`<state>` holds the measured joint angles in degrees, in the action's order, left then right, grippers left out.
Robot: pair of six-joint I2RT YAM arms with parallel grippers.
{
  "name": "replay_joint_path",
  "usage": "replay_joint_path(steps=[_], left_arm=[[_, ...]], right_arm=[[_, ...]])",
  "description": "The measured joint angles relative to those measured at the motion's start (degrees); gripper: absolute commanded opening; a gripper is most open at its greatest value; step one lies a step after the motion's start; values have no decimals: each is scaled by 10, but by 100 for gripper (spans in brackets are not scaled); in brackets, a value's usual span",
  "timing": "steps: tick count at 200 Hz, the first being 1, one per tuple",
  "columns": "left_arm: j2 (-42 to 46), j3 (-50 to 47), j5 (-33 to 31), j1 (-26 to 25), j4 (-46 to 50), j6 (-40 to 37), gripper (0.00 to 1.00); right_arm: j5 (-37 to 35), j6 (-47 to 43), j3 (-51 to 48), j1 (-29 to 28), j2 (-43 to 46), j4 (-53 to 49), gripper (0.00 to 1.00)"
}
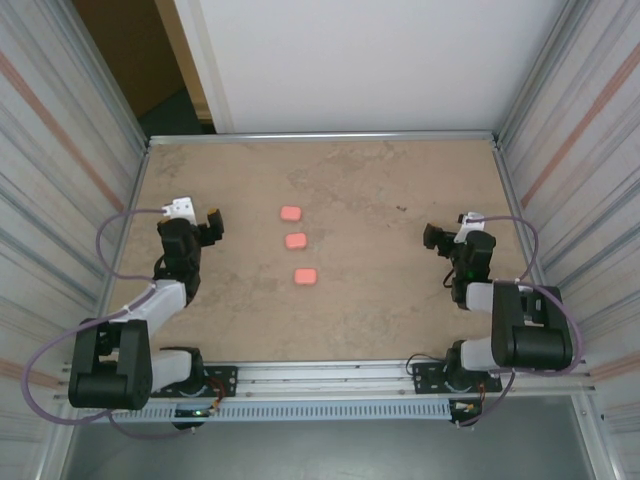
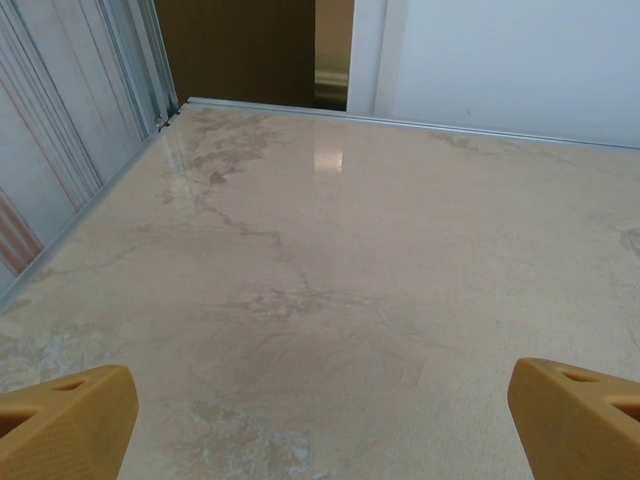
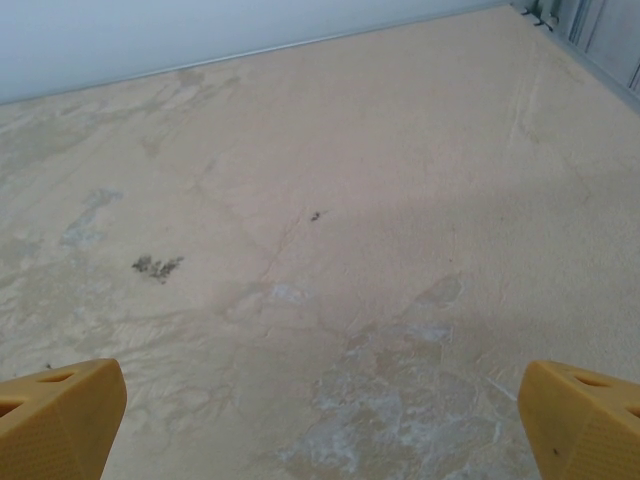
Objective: Insert the wireless bluetooth earbuds into the charging case
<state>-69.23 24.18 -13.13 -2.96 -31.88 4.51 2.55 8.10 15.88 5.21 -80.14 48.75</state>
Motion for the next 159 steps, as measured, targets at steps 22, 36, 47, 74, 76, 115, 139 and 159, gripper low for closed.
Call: replay_joint_path(steps=[22,36,47,74,76,115,139,159], left_arm=[[0,-5,0,0,-2,-9,95],[-3,-8,0,0,-7,-16,95],[-10,-10,2,0,-16,-21,96],[-32,-24,10,0,-37,-33,96],[-33,-25,11,0,-39,-33,95],[-75,-54,43,0,-112,-49,96],[-114,-78,71,0,-167,-60,96],[-152,-89,101,2,-217,-71,96]], right_arm=[[16,0,0,2,-33,33,100],[19,0,3,1,-56,40,100],[19,0,16,1,-74,28,100],[5,-2,52,-9,-82,1,100],[4,-2,54,-9,-82,0,100],[-14,-13,68,-25,-82,-16,100],[-17,-13,68,-25,-82,-22,100],[-17,-13,68,-25,-82,-22,100]])
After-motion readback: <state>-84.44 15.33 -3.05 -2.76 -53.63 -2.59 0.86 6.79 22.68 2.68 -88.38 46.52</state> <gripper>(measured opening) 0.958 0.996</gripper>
